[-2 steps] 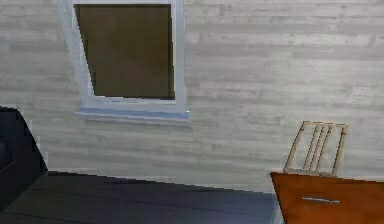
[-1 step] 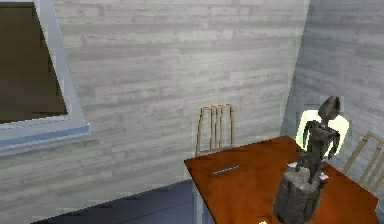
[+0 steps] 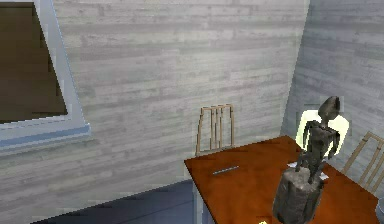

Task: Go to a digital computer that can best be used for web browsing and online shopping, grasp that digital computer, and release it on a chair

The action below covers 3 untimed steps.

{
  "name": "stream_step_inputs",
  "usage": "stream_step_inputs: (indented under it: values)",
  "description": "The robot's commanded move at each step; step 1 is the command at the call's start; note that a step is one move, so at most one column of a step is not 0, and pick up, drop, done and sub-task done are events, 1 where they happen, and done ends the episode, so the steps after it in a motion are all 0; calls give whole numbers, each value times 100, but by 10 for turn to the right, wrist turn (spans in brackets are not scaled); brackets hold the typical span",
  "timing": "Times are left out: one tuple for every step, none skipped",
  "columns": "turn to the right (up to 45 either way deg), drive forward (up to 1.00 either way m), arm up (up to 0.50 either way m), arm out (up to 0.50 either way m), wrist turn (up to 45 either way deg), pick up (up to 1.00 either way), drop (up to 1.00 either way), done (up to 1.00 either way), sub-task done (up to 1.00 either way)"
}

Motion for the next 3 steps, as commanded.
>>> stream_step_inputs:
  values:
    - [0,0,0,0,450,0,0,0,0]
    - [0,0,0,2,0,0,0,0,0]
    - [0,0,0,0,450,0,0,0,0]
